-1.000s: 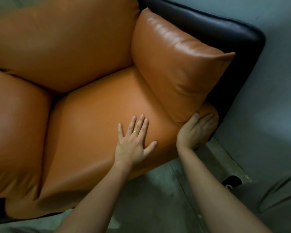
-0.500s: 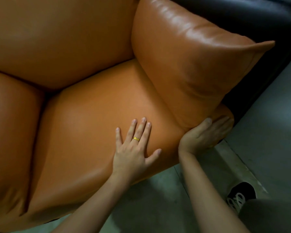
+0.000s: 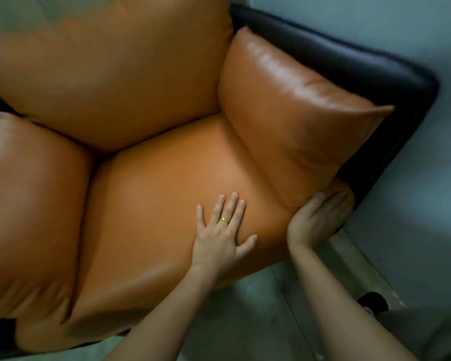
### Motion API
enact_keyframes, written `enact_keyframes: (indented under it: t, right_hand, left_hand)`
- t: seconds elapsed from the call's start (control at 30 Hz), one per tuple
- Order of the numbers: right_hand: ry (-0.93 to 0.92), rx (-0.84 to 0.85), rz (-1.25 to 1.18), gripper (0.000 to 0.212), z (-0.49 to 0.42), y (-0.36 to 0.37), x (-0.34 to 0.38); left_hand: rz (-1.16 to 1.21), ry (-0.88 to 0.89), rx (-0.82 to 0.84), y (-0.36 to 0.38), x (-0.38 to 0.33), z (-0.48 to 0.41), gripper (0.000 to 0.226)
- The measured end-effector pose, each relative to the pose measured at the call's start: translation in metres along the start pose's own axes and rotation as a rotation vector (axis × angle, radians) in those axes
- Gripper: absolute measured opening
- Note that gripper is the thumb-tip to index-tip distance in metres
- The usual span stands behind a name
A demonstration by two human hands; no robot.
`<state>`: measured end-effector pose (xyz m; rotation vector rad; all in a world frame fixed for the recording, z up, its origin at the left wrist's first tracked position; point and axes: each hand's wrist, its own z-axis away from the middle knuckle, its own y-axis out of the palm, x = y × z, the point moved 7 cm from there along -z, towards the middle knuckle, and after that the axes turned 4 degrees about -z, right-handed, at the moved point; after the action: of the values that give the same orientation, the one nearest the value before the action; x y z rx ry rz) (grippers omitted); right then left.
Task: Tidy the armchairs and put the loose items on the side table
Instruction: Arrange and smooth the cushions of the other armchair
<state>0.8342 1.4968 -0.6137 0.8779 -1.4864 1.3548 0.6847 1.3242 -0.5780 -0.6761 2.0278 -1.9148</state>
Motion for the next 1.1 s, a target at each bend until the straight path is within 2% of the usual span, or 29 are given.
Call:
enact_keyframes:
  t: [0.13,0.2,0.37,0.57,0.73,0.87,0.97,1.1]
  right_hand:
    - [0.111,0.388,0.033,0.077,0.02,-0.012,0.013]
    - [0.065,0.538,0.102,0.075,0.048,-0.015,0.027]
    - [0.018,0.772,0.323,0.071,0.099,-0.005,0.039]
    - [-0.237,0.985,0.447,0.066,0.142,0.022,0.075]
    - [-0.572,0.942,0.608,0.063,0.152,0.061,0.078]
    - [-0.827,0.726,0.679,0.063,0.161,0.075,0.063]
    - [-0.86,0.595,0.629,0.064,0.161,0.083,0.054]
    - [-0.893,0.53,0.565,0.064,0.158,0.085,0.051]
  left_hand:
    - [0.039,0.004,0.1,-0.004,0.003,0.007,0.075]
    - [0.045,-0.007,0.138,-0.007,0.008,0.018,0.07]
    - [0.107,-0.115,0.201,-0.015,0.05,0.057,0.064]
    - [0.14,-0.246,0.21,-0.016,0.113,0.085,0.065]
    - [0.102,-0.3,0.122,-0.005,0.128,0.088,0.071]
    - [0.06,-0.306,0.038,0.002,0.128,0.088,0.073]
    - [0.058,-0.316,-0.014,0.01,0.131,0.085,0.075]
    - [0.01,-0.277,-0.078,0.015,0.132,0.086,0.075]
